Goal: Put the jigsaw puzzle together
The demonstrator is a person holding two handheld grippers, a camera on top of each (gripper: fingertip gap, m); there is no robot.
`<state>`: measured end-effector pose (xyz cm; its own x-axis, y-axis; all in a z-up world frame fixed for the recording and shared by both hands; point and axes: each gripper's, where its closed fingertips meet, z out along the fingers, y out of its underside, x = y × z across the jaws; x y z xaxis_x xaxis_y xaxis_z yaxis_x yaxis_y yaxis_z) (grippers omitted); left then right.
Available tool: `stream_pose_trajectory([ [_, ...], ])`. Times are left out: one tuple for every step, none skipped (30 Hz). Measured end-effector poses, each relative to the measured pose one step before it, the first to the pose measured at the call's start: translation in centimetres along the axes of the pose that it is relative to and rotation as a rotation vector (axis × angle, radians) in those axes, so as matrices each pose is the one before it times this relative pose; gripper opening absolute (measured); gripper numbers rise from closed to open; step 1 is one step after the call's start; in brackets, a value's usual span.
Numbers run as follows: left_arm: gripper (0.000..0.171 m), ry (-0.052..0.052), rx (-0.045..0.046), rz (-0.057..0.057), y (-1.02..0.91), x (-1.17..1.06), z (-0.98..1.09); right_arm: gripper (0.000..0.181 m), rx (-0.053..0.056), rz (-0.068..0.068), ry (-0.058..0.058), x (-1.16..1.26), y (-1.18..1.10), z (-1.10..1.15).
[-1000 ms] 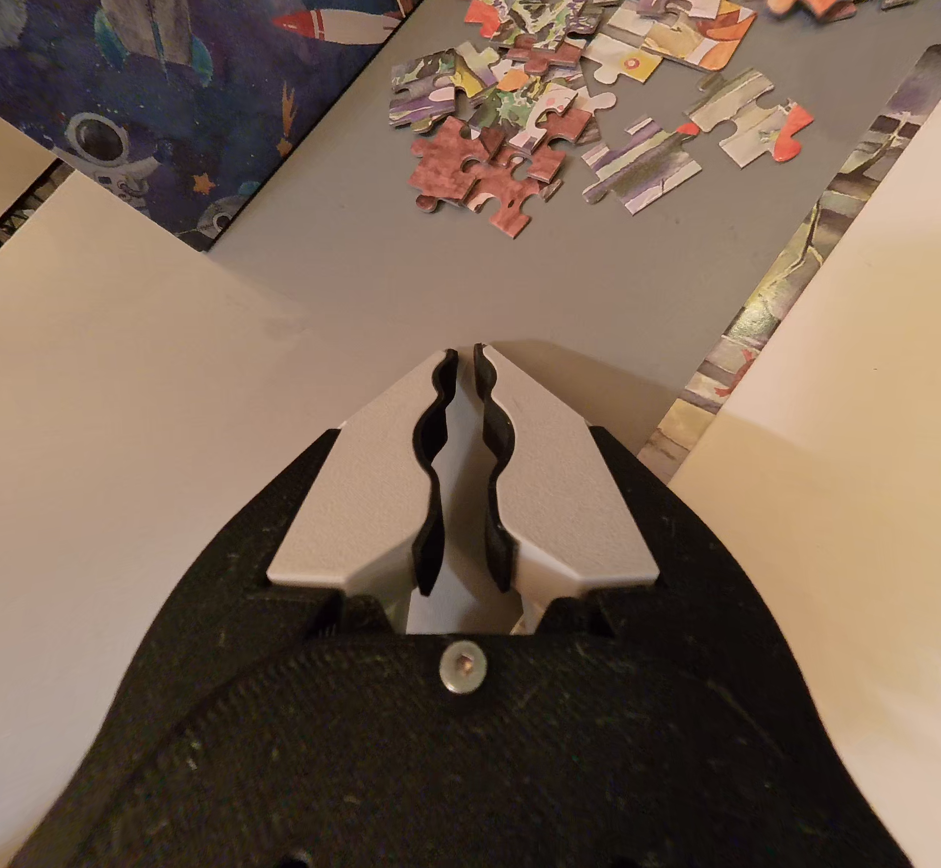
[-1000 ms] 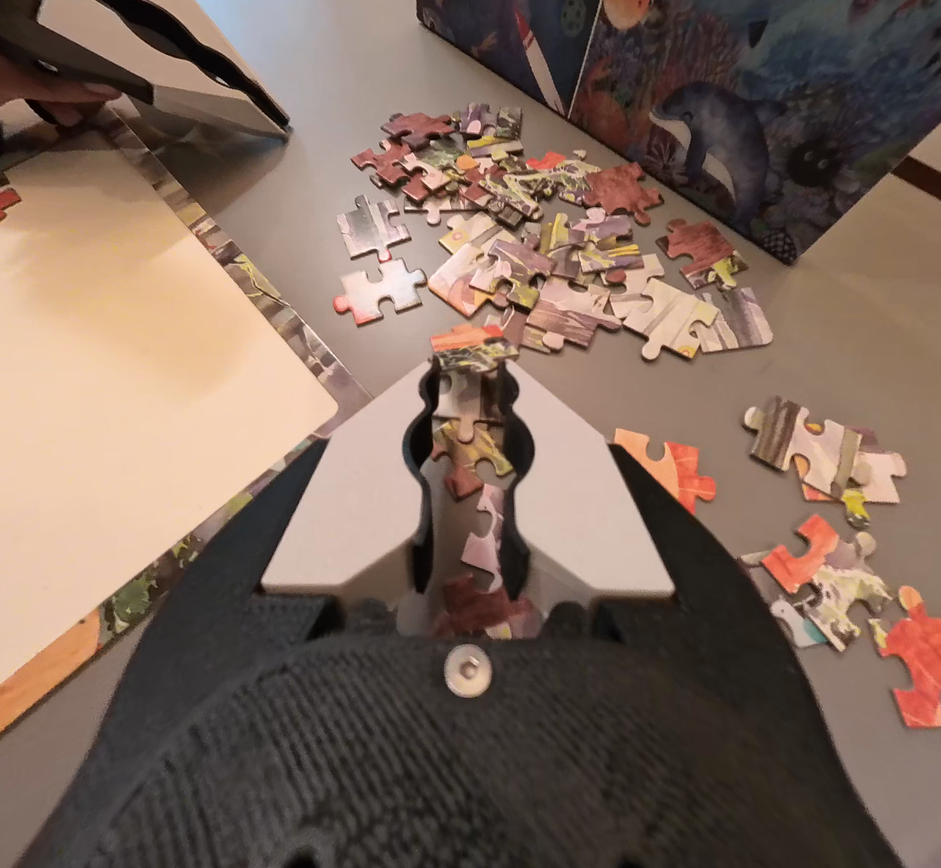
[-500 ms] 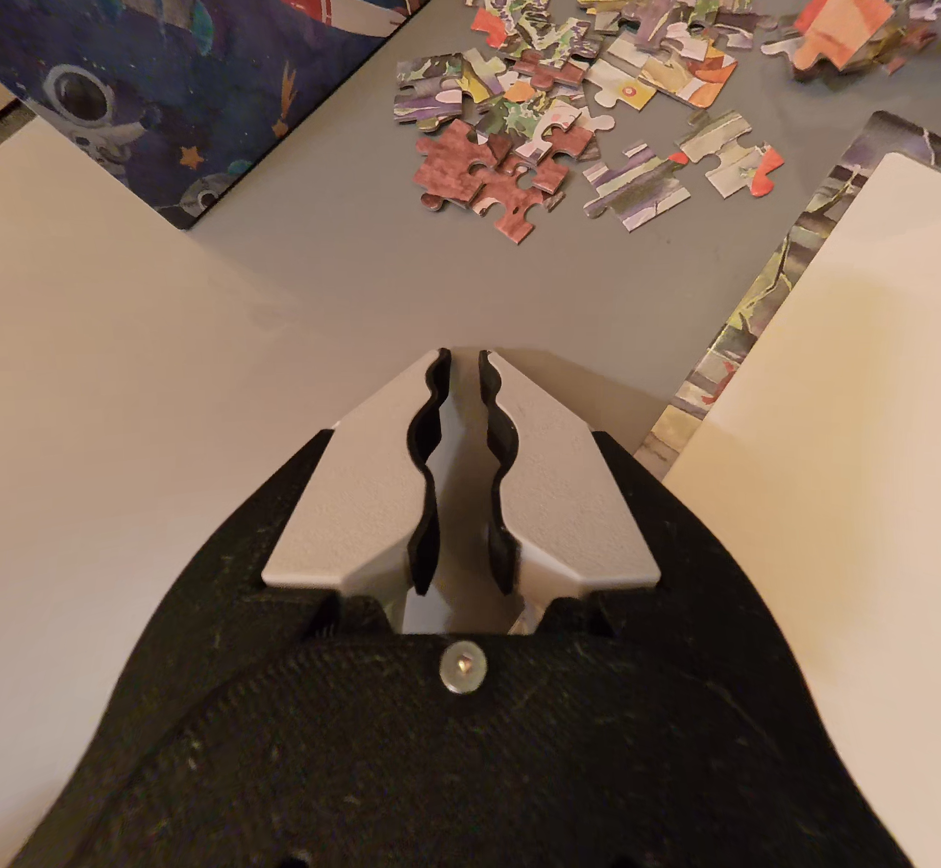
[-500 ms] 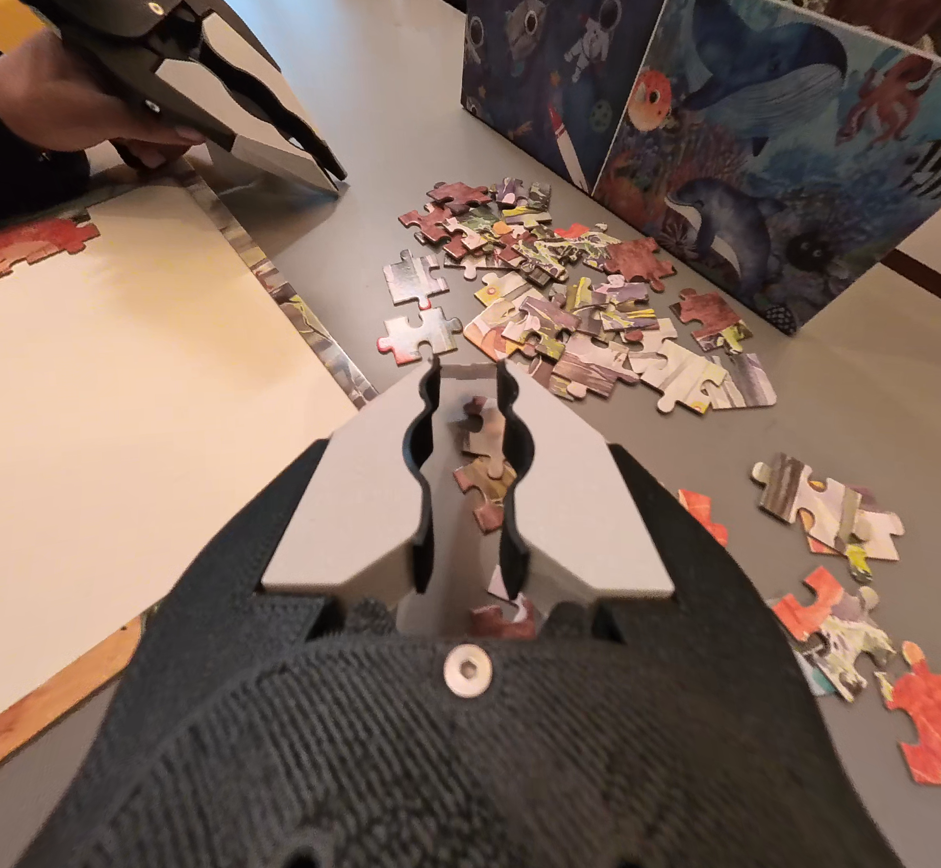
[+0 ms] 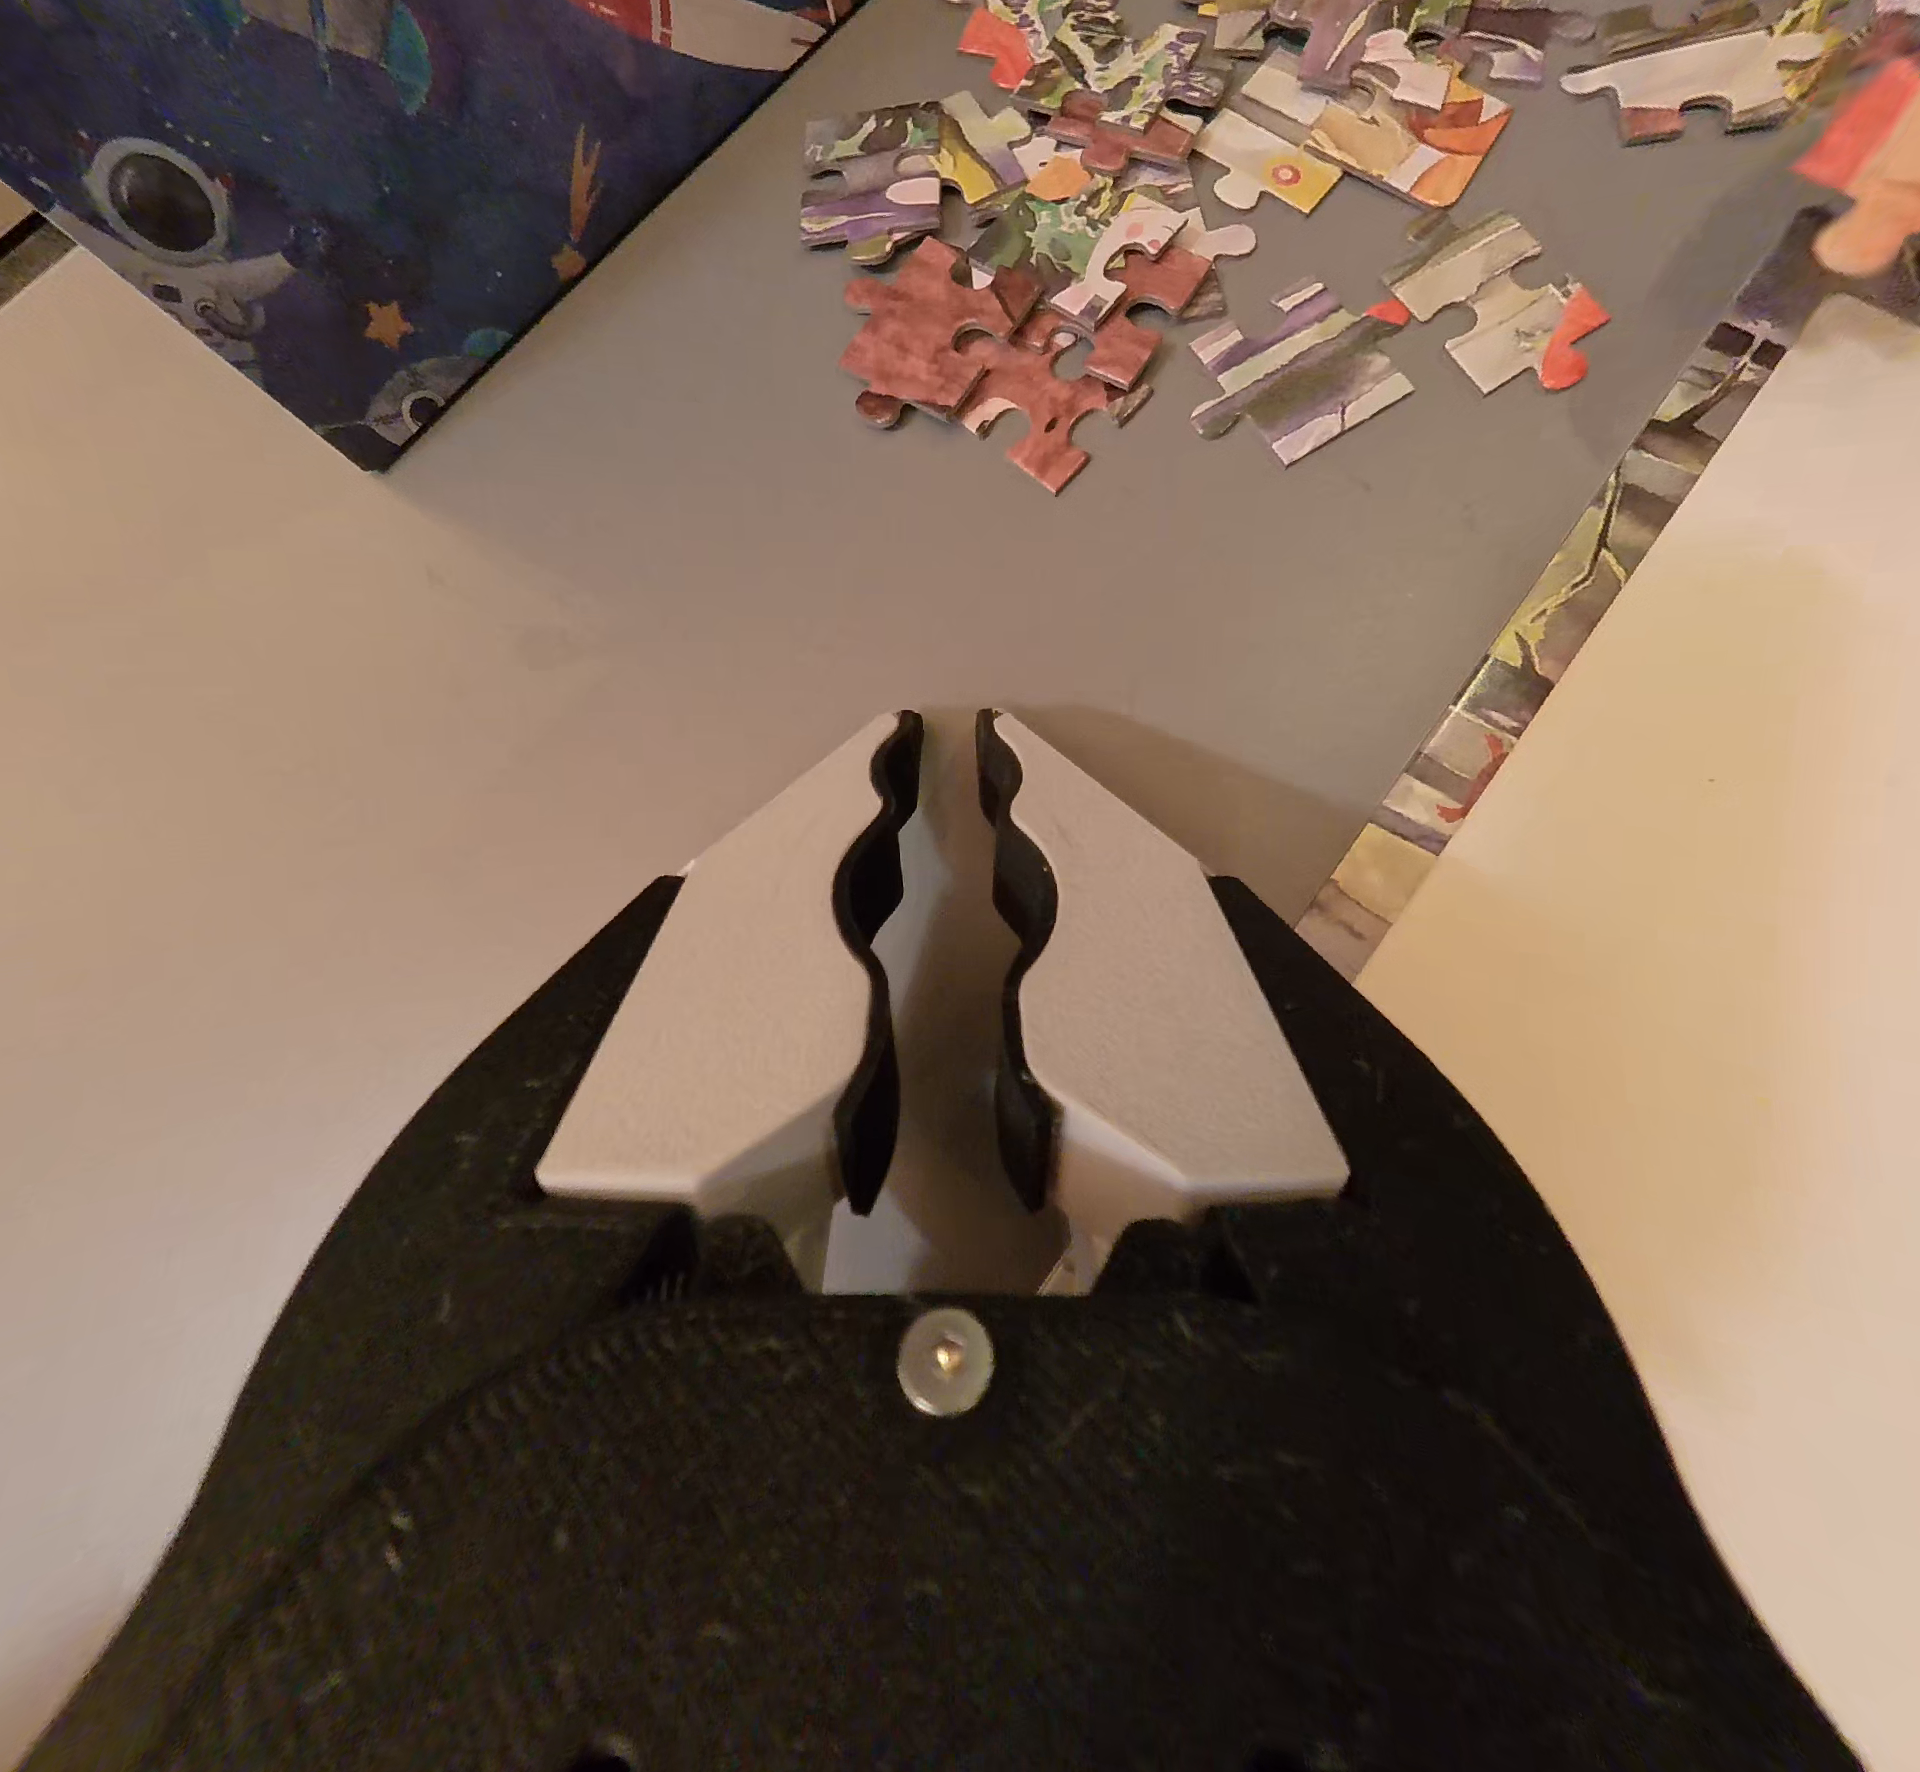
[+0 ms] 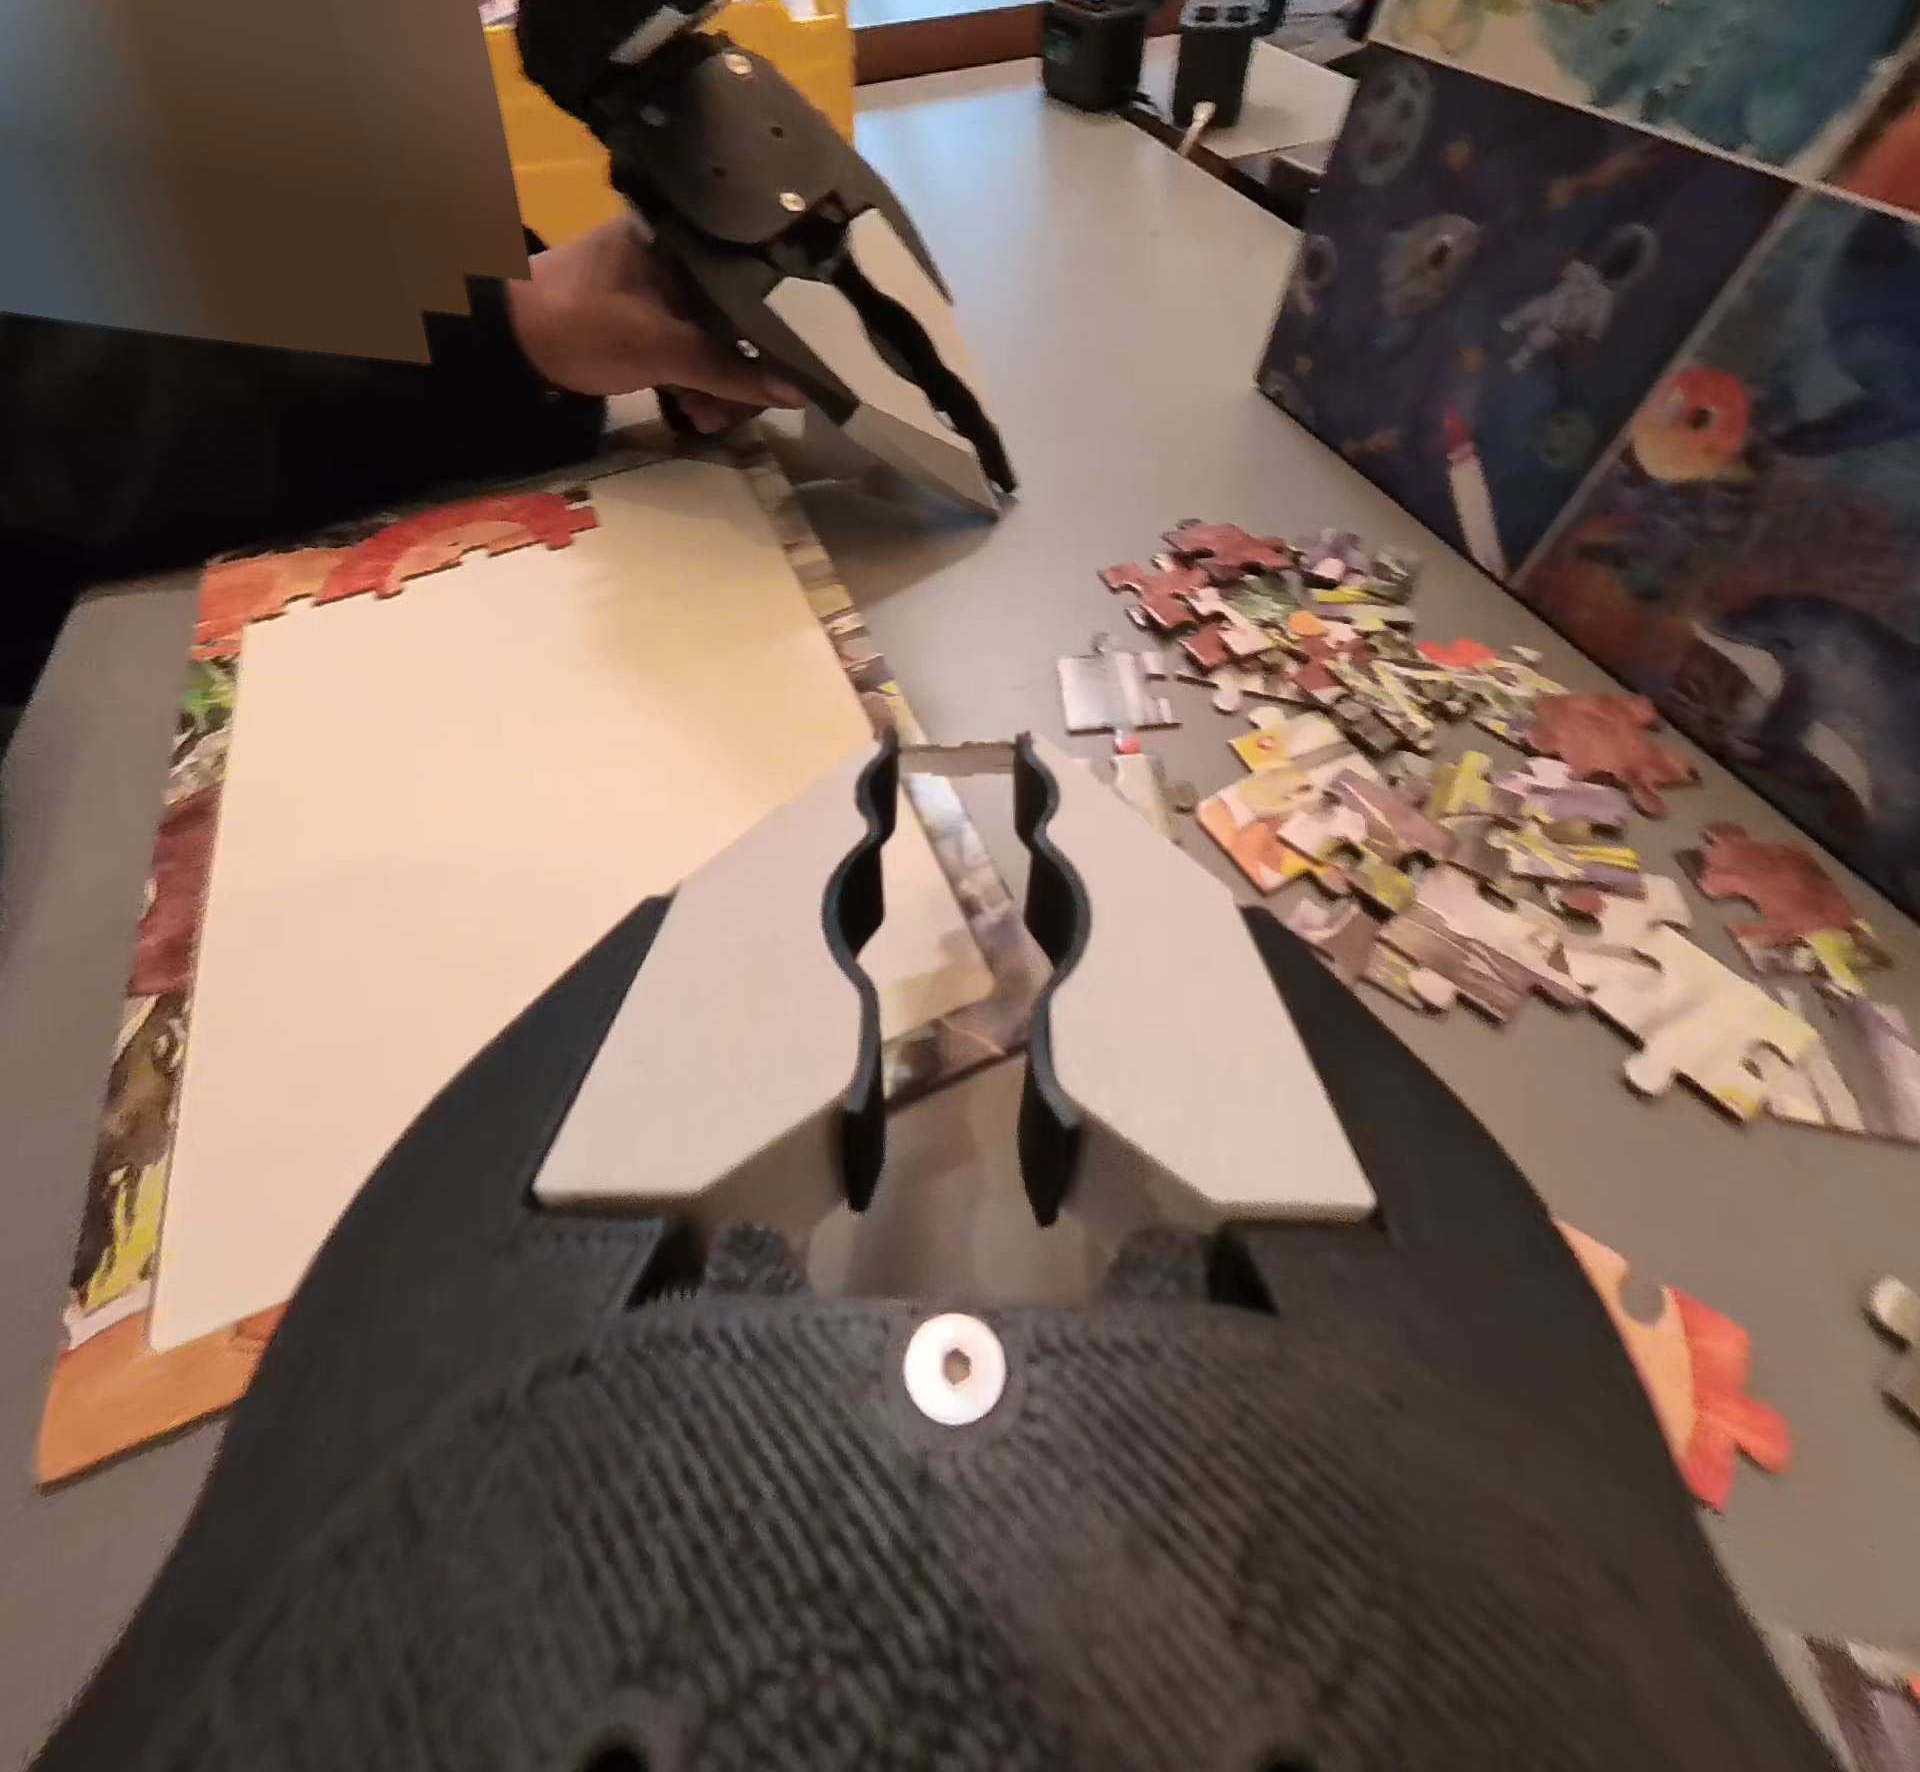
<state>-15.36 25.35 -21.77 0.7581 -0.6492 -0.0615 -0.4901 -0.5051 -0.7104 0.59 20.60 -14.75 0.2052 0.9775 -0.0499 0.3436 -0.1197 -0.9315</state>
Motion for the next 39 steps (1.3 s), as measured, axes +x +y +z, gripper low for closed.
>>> stream_pose_trajectory([
  [0.011, -0.0011, -0.00001, 0.0012, -0.005, -0.003, 0.003, 0.020, -0.0038, -0.0121, -0.0220, -0.516, 0.026, 0.167],
  [0.011, -0.0007, -0.00017, 0.0010, 0.002, -0.003, -0.003, 0.020, -0.0071, -0.0106, -0.0185, -0.424, 0.096, 0.182],
  [0.011, -0.0006, -0.00018, 0.0006, 0.005, -0.004, 0.010, 0.020, -0.0087, -0.0075, -0.0170, -0.377, 0.142, 0.182],
  [0.011, -0.0003, -0.00004, 0.0005, 0.001, 0.006, -0.002, 0.020, -0.0099, -0.0057, -0.0186, -0.368, 0.170, 0.189],
  [0.011, -0.0002, -0.00001, 0.0001, 0.000, -0.004, 0.000, 0.020, -0.0100, -0.0050, -0.0175, -0.339, 0.178, 0.165],
  [0.011, -0.0003, -0.00003, 0.0002, 0.000, -0.006, 0.000, 0.020, -0.0111, -0.0042, -0.0115, -0.237, 0.187, 0.163],
  [0.011, -0.0002, -0.00003, 0.0005, 0.000, -0.006, 0.000, 0.020, -0.0119, -0.0039, -0.0062, -0.141, 0.202, 0.141],
  [0.011, -0.0002, 0.00001, 0.0002, 0.000, 0.010, -0.001, 0.021, -0.0108, -0.0040, -0.0041, -0.098, 0.190, 0.133],
  [0.011, -0.0002, 0.00001, 0.0003, 0.000, -0.006, 0.000, 0.021, -0.0098, -0.0027, -0.0022, -0.067, 0.181, 0.101],
  [0.011, -0.0004, 0.00000, 0.0005, 0.005, -0.003, -0.006, 0.021, -0.0088, -0.0012, -0.0012, -0.034, 0.155, 0.083],
  [0.011, -0.0005, -0.00006, 0.0007, -0.004, -0.004, 0.004, 0.021, -0.0069, -0.0004, -0.0021, -0.031, 0.124, 0.076],
  [0.011, -0.0003, -0.00024, 0.0005, -0.002, 0.000, 0.003, 0.021, -0.0056, 0.0005, -0.0024, -0.039, 0.105, 0.063],
  [0.011, -0.0005, 0.00010, 0.0003, 0.004, -0.003, -0.005, 0.021, -0.0040, 0.0004, -0.0011, -0.009, 0.082, 0.053],
  [0.011, -0.0008, 0.00000, 0.0010, 0.000, -0.004, -0.001, 0.021, -0.0040, -0.0003, -0.0006, -0.008, 0.078, 0.039],
  [0.011, -0.0007, 0.00001, 0.0010, 0.000, -0.002, -0.001, 0.021, -0.0035, -0.0004, -0.0001, 0.000, 0.066, 0.030],
  [0.011, -0.0004, 0.00003, 0.0005, 0.000, 0.005, -0.001, 0.020, -0.0027, -0.0002, -0.0001, -0.001, 0.046, 0.030],
  [0.011, -0.0004, 0.00001, 0.0004, 0.000, -0.008, 0.000, 0.020, -0.0025, -0.0002, -0.0007, -0.019, 0.040, 0.018],
  [0.011, -0.0001, -0.00001, 0.0001, 0.000, -0.001, 0.000, 0.020, -0.0020, -0.0005, -0.0008, -0.019, 0.032, 0.022],
  [0.011, 0.0000, -0.00003, 0.0000, 0.000, 0.001, 0.000, 0.021, -0.0016, -0.0007, -0.0001, -0.018, 0.018, 0.019],
  [0.011, 0.0001, 0.00004, -0.0001, -0.001, -0.012, 0.002, 0.020, -0.0016, -0.0005, 0.0000, 0.003, 0.030, 0.016],
  [0.011, 0.0002, -0.00001, -0.0003, 0.000, 0.005, 0.000, 0.020, -0.0016, -0.0002, -0.0004, -0.015, 0.027, 0.024],
  [0.011, 0.0001, -0.00003, -0.0001, 0.005, -0.005, -0.004, 0.020, -0.0020, -0.0003, -0.0003, -0.003, 0.027, 0.008],
  [0.011, 0.0001, 0.00003, -0.0001, 0.000, 0.001, 0.000, 0.020, -0.0015, -0.0004, 0.0005, 0.000, 0.030, 0.016],
  [0.011, 0.0000, 0.00000, -0.0001, -0.005, -0.006, 0.006, 0.020, -0.0010, -0.0001, 0.0005, 0.007, 0.022, 0.020],
  [0.011, 0.0001, 0.00000, -0.0001, 0.005, -0.006, -0.004, 0.020, -0.0009, 0.0006, -0.0003, 0.003, 0.042, 0.022],
  [0.011, 0.0002, 0.00000, -0.0004, 0.000, 0.005, 0.000, 0.020, 0.0005, 0.0012, -0.0007, 0.002, 0.000, 0.009],
  [0.011, -0.0001, 0.00002, -0.0004, 0.000, -0.013, 0.002, 0.020, 0.0008, 0.0010, -0.0005, 0.007, 0.001, 0.002],
  [0.011, 0.0000, 0.00002, -0.0003, 0.005, -0.006, -0.004, 0.020, -0.0003, 0.0005, -0.0002, 0.005, 0.008, -0.010],
  [0.011, 0.0000, 0.00001, -0.0002, 0.000, 0.002, 0.000, 0.020, 0.0001, 0.0000, 0.0005, 0.007, -0.002, 0.001],
  [0.011, 0.0001, -0.00001, 0.0000, 0.000, 0.001, 0.000, 0.020, 0.0000, -0.0006, 0.0006, 0.012, -0.004, 0.009],
  [0.011, 0.0000, 0.00001, 0.0001, 0.005, -0.009, -0.004, 0.020, 0.0003, -0.0003, 0.0001, -0.005, 0.005, 0.007],
  [0.011, 0.0001, -0.00003, 0.0001, 0.000, 0.000, 0.000, 0.020, 0.0003, 0.0003, -0.0003, 0.004, -0.005, 0.003],
  [0.011, 0.0000, 0.00001, 0.0000, 0.000, 0.001, 0.000, 0.020, 0.0004, 0.0003, -0.0002, -0.004, -0.005, 0.003],
  [0.011, 0.0000, -0.00001, 0.0000, 0.000, -0.001, 0.000, 0.020, 0.0002, -0.0001, 0.0005, 0.008, 0.002, -0.007],
  [0.011, 0.0000, 0.00000, 0.0001, 0.000, 0.000, 0.000, 0.020, 0.0004, -0.0006, 0.0006, 0.012, -0.014, -0.002],
  [0.011, 0.0000, -0.00001, 0.0000, 0.000, 0.000, 0.000, 0.020, 0.0006, -0.0005, 0.0000, -0.007, -0.017, -0.001],
  [0.011, -0.0001, 0.00001, 0.0001, 0.000, -0.001, 0.000, 0.020, 0.0010, -0.0007, -0.0002, -0.018, -0.030, -0.004],
  [0.011, -0.0002, 0.00001, 0.0001, 0.000, -0.003, 0.000, 0.020, 0.0010, -0.0010, -0.0001, -0.015, -0.031, -0.003],
  [0.011, -0.0001, 0.00000, 0.0001, 0.002, 0.007, 0.011, 0.020, 0.0006, -0.0012, 0.0003, -0.019, -0.024, -0.006],
])
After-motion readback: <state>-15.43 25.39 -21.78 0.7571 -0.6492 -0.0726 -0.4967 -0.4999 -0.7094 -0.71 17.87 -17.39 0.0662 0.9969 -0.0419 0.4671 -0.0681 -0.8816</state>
